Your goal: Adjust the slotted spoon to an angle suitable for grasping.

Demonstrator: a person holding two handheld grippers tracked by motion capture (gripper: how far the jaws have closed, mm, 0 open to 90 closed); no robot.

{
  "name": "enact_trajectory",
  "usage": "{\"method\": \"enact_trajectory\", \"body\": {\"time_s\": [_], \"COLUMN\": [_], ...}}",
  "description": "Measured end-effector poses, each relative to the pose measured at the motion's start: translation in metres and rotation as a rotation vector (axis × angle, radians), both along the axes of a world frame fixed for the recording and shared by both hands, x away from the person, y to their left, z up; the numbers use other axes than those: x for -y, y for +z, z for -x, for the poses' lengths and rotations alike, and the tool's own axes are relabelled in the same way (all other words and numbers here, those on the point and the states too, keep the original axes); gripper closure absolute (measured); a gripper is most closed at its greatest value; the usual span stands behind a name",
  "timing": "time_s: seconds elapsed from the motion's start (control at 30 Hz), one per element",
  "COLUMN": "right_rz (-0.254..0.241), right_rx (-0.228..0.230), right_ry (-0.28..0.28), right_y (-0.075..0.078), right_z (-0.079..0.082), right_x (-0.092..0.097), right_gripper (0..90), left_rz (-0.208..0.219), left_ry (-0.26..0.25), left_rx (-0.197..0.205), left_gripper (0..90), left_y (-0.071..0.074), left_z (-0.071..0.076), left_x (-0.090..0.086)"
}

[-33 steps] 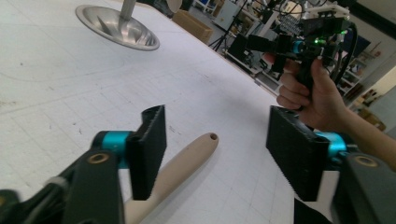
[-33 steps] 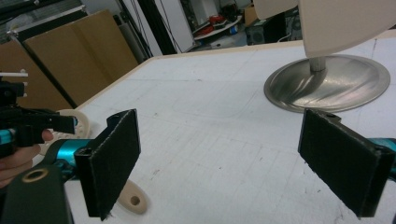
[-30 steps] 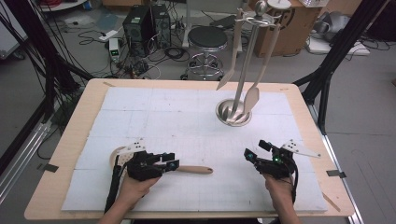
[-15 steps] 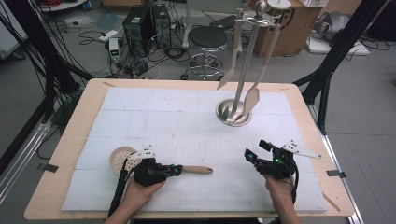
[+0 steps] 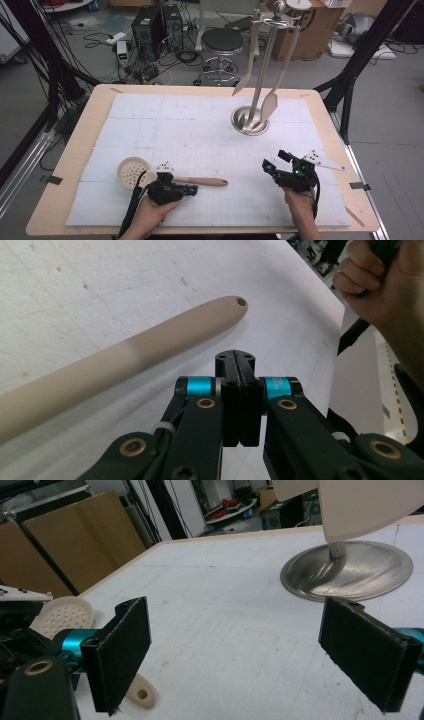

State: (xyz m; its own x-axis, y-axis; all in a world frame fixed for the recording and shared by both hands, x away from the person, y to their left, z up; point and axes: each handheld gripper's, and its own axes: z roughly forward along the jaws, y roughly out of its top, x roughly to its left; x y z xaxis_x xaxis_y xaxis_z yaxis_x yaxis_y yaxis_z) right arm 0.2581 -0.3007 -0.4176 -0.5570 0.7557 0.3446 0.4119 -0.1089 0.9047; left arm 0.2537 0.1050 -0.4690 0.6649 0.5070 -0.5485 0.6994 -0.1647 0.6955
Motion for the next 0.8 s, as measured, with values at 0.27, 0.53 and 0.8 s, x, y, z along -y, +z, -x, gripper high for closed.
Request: {"method": "enact_trajectory", "body": {"time_s": [0.27,0.53,0.8], "right_rz": [0.006,0.004,0.009], "right_rx": [0.006,-0.002,-0.006], "right_ry": [-0.012,-0.023,-0.013], "right_y": [0.000,-0.001,-0.001], "right_z": [0.002,0.001,-0.001], "right_x": [0.001,0.001,-0.004], "right_gripper": [13.0,13.1,13.1], "left_rz": [-0.101,-0.095,-0.092], "left_ry": [0.014,0.014,0.059], "left_rx": [-0.043,-0.071,-0.078], "left_gripper": [90.0,90.0,90.0], "left_y": [-0.003,-0.004,-0.004], "left_z": [-0.008,-0.015,-0.028], "left_x": [0.009,0.010,0.016]}}
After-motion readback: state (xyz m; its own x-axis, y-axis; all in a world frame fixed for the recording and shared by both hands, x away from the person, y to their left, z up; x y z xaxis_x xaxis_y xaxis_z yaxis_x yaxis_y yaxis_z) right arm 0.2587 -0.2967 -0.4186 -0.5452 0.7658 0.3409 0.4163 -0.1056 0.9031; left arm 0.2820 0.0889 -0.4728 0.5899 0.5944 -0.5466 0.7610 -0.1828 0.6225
